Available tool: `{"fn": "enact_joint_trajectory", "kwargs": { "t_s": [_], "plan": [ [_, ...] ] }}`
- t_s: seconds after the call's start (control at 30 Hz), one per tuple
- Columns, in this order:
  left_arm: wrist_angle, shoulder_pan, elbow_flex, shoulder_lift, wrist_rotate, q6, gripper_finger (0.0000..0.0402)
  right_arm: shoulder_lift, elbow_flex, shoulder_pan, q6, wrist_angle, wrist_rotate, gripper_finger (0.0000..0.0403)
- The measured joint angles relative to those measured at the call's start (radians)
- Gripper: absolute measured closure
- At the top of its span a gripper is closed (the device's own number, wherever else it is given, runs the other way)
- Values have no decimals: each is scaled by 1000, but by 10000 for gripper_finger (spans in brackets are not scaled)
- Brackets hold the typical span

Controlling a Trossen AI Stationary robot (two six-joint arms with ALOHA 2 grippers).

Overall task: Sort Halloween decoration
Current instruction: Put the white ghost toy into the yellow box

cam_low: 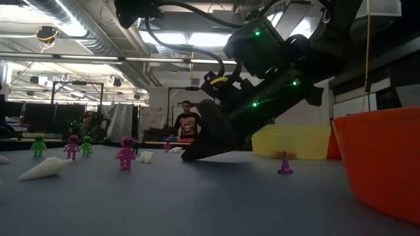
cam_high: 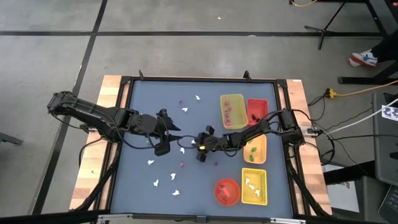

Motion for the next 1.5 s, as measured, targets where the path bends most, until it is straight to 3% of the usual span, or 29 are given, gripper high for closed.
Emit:
{"fn": "enact_joint_trajectory", "kwargs": {
  "t_s": [0.43, 0.8, 1.03, 1.23, 1.5],
  "plan": [
    [0, 0, 0, 0, 0, -1, 253, 0, -1, 0, -1, 5, 0, 342],
    [0, 0, 0, 0, 0, -1, 253, -6, -2, 0, -3, 2, 2, 344],
    [1, 0, 0, 0, 0, -1, 253, -78, -5, 1, -69, -71, -41, 345],
    [0, 0, 0, 0, 0, 0, 253, -196, -5, 1, -82, -241, -142, 345],
    [1, 0, 0, 0, 0, 0, 253, -379, -3, 1, -76, -491, -541, 345]
  ]
}}
